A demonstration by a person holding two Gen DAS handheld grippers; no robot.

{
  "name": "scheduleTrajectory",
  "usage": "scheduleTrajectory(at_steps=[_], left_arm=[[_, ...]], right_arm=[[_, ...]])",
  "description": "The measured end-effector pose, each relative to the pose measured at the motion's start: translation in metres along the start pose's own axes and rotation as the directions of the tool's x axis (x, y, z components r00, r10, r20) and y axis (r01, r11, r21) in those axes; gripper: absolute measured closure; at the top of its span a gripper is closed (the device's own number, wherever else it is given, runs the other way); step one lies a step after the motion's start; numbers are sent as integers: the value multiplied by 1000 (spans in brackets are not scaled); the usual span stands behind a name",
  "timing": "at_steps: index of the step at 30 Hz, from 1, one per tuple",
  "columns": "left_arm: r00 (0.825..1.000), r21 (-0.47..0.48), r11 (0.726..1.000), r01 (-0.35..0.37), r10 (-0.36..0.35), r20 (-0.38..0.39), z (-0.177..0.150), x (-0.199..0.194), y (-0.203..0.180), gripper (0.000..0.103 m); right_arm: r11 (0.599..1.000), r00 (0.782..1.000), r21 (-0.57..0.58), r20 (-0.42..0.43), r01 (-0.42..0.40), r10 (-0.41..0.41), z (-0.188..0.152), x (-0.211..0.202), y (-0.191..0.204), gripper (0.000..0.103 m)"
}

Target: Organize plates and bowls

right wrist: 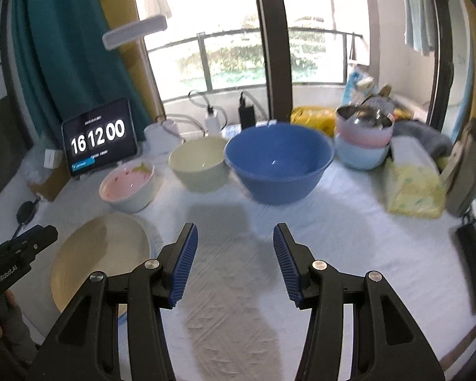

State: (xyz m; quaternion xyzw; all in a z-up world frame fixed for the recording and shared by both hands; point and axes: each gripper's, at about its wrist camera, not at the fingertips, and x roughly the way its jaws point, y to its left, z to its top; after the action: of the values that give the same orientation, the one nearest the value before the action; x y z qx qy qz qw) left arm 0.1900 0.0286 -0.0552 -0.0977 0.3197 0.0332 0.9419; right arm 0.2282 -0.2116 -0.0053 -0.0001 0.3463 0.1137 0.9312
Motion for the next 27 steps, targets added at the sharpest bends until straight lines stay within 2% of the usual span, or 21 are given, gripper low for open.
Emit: scheduleTrajectory(at_steps=[15, 19, 27], left_arm=[[984, 91, 986, 141, -150, 100, 70, -19, -76, 54], [978, 105, 980, 167, -178, 110, 86, -16, -94, 53], [974, 104, 972, 212, -218, 52, 97, 16, -126, 53]], right_arm=[[998, 986, 20, 150, 65, -68, 55, -62, -51, 51], [996, 982, 27, 166, 91, -94, 65, -61, -65, 51], [994, 986, 45, 125, 104, -109, 74, -30, -92, 51]])
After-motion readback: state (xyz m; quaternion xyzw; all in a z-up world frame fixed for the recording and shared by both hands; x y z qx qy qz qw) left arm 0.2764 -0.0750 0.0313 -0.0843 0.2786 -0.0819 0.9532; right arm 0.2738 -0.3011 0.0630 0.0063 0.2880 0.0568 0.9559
